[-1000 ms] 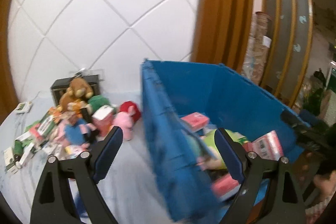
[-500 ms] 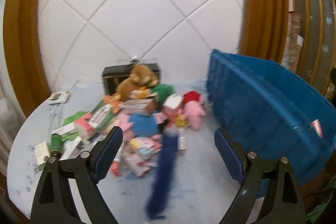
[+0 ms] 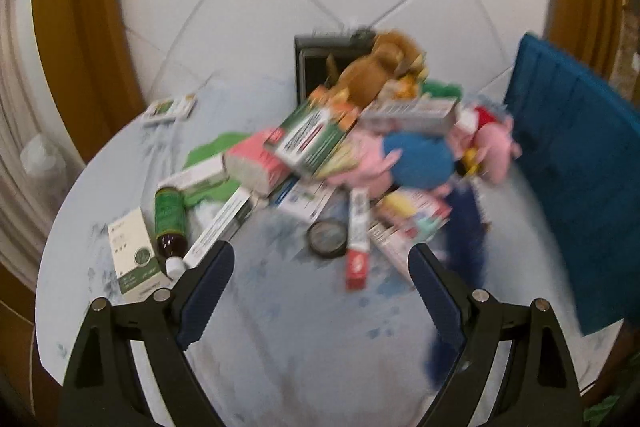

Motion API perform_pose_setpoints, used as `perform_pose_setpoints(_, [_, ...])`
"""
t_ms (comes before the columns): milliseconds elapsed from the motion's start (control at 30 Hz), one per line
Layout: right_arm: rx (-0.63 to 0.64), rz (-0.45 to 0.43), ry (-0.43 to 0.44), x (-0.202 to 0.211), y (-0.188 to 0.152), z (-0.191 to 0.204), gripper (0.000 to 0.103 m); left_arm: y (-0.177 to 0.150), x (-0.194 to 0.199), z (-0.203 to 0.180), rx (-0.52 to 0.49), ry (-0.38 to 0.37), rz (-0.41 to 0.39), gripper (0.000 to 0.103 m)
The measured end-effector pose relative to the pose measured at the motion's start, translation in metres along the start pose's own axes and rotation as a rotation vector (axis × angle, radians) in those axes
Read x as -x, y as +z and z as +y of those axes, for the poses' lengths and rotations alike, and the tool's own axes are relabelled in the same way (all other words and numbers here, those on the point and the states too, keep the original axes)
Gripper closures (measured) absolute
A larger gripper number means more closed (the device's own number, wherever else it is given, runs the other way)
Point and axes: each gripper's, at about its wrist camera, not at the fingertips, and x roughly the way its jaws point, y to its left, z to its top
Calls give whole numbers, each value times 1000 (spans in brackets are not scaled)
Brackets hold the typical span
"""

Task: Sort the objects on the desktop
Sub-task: 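Move both tools back toward the pile on the table, then grasp the white-red ointment box with the left tool while the right tool grasps the white tube box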

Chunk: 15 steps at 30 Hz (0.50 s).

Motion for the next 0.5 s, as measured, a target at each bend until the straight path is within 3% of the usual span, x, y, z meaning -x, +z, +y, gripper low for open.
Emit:
perform_pose_setpoints(133, [-13,123,-8,-48,-20,-1,0,-5,-35,5,8,10,54,14])
perform_pose_setpoints(267, [-18,218,-24,-85,-36,-8,0,0,-70,0,23,-27,101,14])
perform_pose_setpoints(433, [-47,322,-44,-129,-53,-27,0,1,-122,-22,-32,-46,182,14])
perform_pose_setpoints(500, [-65,354,-69,-146,-59,-34,0,-1,-140,-30,-51,-60,218,22])
